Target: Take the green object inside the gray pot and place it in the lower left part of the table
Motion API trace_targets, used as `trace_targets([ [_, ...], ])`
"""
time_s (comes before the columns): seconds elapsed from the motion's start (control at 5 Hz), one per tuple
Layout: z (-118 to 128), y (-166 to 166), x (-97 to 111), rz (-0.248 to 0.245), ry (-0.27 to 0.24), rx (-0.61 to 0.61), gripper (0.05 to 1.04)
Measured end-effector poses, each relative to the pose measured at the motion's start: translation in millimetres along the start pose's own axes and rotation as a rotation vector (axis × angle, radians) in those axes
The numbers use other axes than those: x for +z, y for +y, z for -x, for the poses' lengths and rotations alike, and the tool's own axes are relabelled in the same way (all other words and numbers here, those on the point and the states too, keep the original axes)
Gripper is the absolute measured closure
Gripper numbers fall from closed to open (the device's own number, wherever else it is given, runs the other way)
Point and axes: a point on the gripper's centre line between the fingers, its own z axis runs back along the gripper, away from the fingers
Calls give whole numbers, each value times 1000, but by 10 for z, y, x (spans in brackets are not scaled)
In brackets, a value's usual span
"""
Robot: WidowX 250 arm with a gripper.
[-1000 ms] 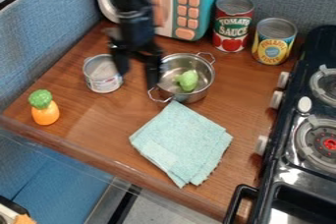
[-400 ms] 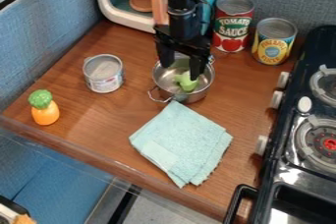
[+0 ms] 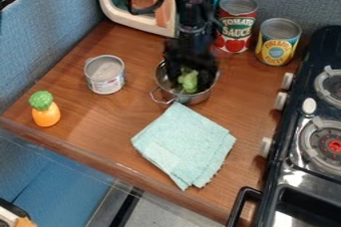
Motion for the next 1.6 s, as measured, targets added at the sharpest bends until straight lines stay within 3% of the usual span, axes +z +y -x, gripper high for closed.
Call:
trace_targets([
  [0.2, -38, 16, -17, -4, -12, 11, 118],
  [0.4, -39, 25, -17, 2, -15, 16, 294],
  [0.6, 1, 77, 73, 27, -21, 30, 298],
  [0.8, 33, 201, 498, 46, -128, 42, 298],
  [1.0, 323, 303, 618, 57, -148, 40, 298],
  [1.2, 753, 462, 576, 39, -112, 51, 298],
  [1.4, 1138, 515, 351, 0, -34, 23, 298],
  [1.6, 1339, 591, 215, -46, -10, 20, 299],
])
